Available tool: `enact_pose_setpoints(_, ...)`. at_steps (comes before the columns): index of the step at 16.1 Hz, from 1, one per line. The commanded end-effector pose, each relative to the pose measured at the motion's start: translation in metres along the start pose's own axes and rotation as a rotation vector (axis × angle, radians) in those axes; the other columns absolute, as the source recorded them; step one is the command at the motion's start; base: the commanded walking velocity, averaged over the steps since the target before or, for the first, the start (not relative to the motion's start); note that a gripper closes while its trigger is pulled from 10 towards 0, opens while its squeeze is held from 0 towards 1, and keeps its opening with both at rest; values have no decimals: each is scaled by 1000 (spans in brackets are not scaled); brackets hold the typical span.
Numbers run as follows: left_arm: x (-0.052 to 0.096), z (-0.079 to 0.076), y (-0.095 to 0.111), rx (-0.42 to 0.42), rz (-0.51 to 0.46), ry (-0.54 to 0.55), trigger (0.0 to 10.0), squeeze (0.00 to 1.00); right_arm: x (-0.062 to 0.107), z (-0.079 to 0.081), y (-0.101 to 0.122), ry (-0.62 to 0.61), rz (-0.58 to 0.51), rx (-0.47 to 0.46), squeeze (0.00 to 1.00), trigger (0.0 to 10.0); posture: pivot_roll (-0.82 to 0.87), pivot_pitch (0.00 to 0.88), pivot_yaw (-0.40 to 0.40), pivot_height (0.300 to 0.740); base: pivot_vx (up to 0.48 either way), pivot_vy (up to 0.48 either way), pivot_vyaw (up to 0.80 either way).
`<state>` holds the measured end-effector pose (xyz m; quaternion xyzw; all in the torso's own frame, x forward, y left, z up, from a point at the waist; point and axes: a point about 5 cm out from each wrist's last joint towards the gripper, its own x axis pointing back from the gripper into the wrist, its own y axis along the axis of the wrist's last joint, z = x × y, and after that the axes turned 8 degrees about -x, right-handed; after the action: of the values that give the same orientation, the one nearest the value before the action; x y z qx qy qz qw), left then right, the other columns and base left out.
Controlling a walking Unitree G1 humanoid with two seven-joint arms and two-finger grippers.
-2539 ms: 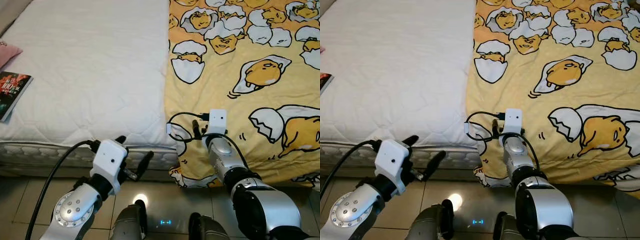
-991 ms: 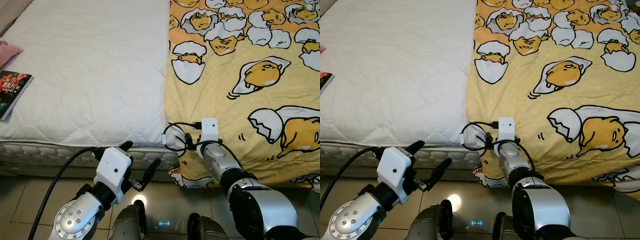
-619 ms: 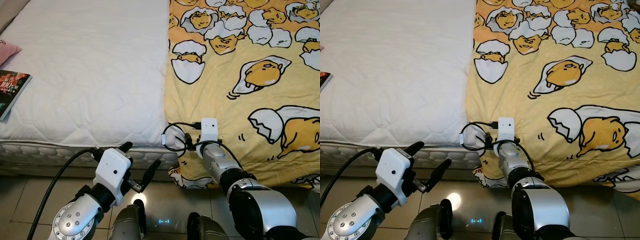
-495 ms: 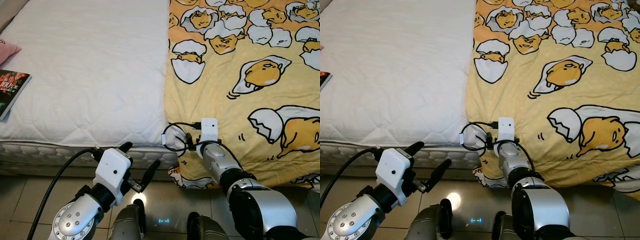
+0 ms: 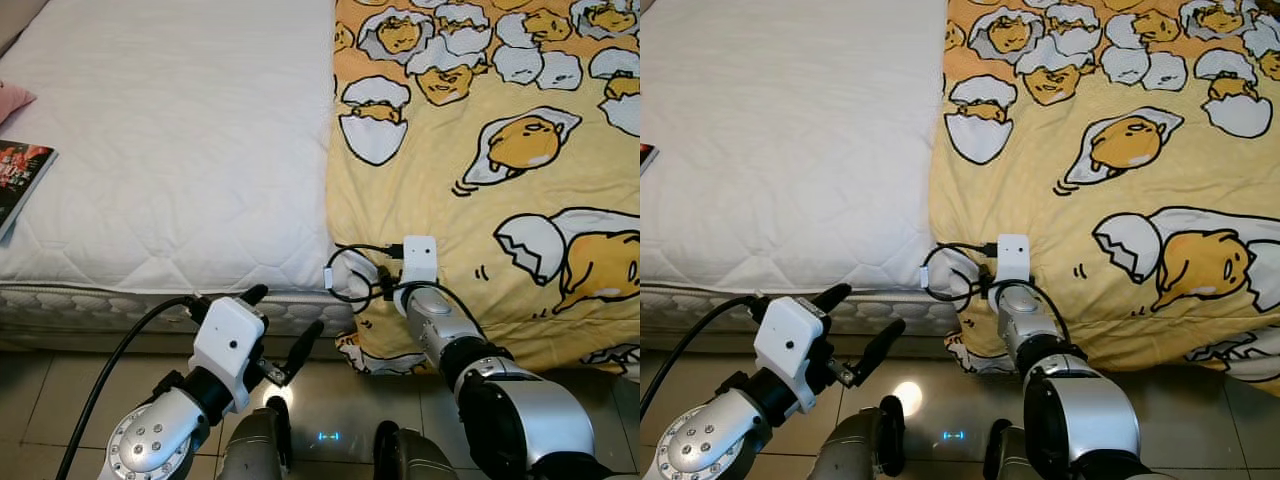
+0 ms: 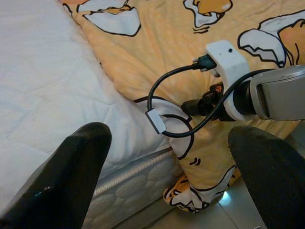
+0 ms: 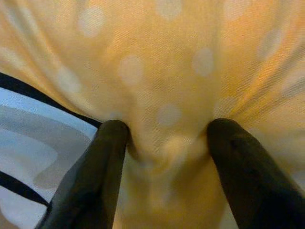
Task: Clean up the room
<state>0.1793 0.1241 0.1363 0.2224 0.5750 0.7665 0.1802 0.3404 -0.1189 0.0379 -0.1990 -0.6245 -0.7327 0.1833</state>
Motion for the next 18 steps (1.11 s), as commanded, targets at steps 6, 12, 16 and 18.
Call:
enact_pose_setpoints(6, 1, -1, 1, 1, 4, -9, 10000, 0, 3, 4, -19, 23, 61, -12, 0, 0, 253, 288, 40, 740, 0, 0, 0)
enact_pose_setpoints(12, 1, -1, 1, 0, 2, -9, 10000, 0, 3, 5, -22, 33, 61, -11, 0, 0, 252, 288, 41, 740, 0, 0, 0)
enact_pose_setpoints(16, -2, 0, 1, 0, 0, -11, 10000, 0, 3, 7, -21, 49, 51, -10, 0, 0, 245, 284, 44, 740, 0, 0, 0)
enact_pose_setpoints(18, -3, 1, 1, -1, -1, -12, 10000, 0, 3, 18, -19, 95, 31, -1, 0, 0, 240, 282, 44, 740, 0, 0, 0)
